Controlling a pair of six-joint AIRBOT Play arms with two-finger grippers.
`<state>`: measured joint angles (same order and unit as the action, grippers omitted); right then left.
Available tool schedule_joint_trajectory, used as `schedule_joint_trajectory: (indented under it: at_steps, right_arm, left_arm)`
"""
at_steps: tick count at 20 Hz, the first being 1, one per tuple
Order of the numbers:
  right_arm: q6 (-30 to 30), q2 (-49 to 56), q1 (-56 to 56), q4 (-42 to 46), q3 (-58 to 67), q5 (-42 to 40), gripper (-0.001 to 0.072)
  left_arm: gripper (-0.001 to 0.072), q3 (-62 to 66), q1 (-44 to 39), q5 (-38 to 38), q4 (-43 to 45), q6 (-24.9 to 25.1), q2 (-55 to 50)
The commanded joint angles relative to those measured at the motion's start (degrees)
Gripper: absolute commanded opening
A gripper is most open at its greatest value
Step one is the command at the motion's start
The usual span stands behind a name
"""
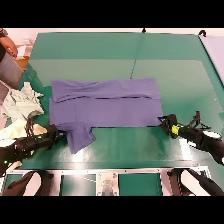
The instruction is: Fold the shirts.
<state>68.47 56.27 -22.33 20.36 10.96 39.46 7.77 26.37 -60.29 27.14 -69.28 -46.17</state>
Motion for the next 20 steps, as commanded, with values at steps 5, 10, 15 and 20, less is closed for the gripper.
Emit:
schedule_joint_trajectory:
  at_steps: [5,10,15,20]
  right_arm:
    - [-0.2,0.0,4.5,-0.8,1.3,-2.5,0.0012]
    - [8.7,-3.3,0.3,17.5,4.0,4.6,0.0010]
    - [20.8,-12.4,-8.1,41.4,5.2,13.4,0.0009]
    - [22.8,-14.4,-9.5,42.6,7.1,14.2,0.0010]
  left_arm:
    - [0.0024,2.8,0.0,-3.0,-0.6,2.4,0.0]
    - [0.0022,5.0,0.0,-9.7,2.9,1.6,0.7]
    - [0.0021,5.0,0.0,-11.4,5.5,-1.0,6.8]
    - [0.0021,5.0,0.0,-8.4,12.1,-11.7,21.6]
